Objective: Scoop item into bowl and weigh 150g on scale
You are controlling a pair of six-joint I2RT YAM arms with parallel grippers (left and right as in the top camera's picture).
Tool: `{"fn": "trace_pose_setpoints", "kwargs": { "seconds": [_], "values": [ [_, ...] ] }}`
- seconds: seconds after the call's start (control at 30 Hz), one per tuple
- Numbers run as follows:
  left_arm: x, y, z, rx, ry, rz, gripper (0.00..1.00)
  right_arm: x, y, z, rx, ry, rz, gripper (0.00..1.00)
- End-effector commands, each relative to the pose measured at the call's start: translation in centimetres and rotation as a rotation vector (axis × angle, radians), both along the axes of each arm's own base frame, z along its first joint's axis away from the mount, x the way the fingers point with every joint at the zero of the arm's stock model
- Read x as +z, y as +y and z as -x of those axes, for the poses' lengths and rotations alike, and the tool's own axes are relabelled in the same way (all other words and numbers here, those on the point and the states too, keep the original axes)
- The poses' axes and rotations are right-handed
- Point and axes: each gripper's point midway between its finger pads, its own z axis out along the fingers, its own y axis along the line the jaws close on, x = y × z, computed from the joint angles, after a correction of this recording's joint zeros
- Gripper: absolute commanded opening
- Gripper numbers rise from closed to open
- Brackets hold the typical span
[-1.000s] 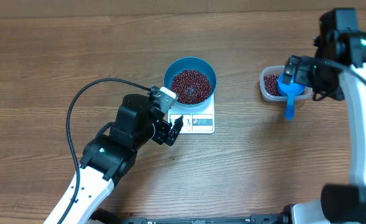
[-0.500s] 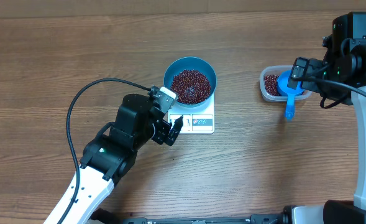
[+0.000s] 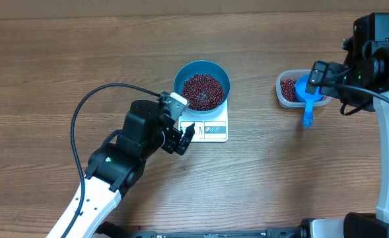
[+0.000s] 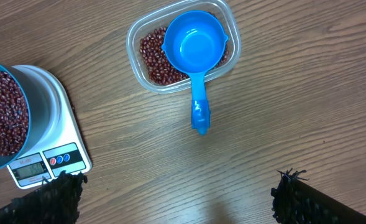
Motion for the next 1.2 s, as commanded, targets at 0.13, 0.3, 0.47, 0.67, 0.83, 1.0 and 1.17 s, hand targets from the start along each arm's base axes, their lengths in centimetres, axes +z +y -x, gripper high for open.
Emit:
{"fn": "trace_pose_setpoints", "kwargs": {
  "seconds": [0.13, 0.3, 0.47, 0.67, 0.83, 1.0, 1.17],
  "values": [
    [1.3, -0.3, 0.2, -0.034, -0.028, 0.023, 0.99, 0.7, 0.0, -0.1, 0.005, -0.024, -0.002, 1.00],
    [1.4, -0.5, 0.3, -0.041, -0.026, 0.028, 0.99, 0.7, 0.0, -0.1, 0.005, -0.024, -0.002, 1.00],
    [1.3, -0.5, 0.3, -0.041, -0.024, 0.027, 0.99, 0.7, 0.0, -0.1, 0.005, -0.024, -0.002, 1.00],
    [0.9, -0.2, 0.6, -0.027, 0.002, 0.022, 0.99, 0.7, 0.0, -0.1, 0.005, -0.024, -0.002, 1.00],
    [0.3, 0.9, 0.5, 0.015, 0.009, -0.027, 0.99, 0.7, 0.0, -0.1, 0.005, -0.024, -0.002, 1.00],
    [-1.0, 2.6, 1.2, 0.067, 0.057, -0.106, 1.00, 0.7, 0.0, -0.1, 0.005, -0.024, -0.002, 1.00],
    [-2.7, 4.1, 3.5, 0.073, 0.180, -0.187, 1.00, 0.7, 0.0, -0.1, 0.005, -0.024, -0.002, 1.00]
  ]
}}
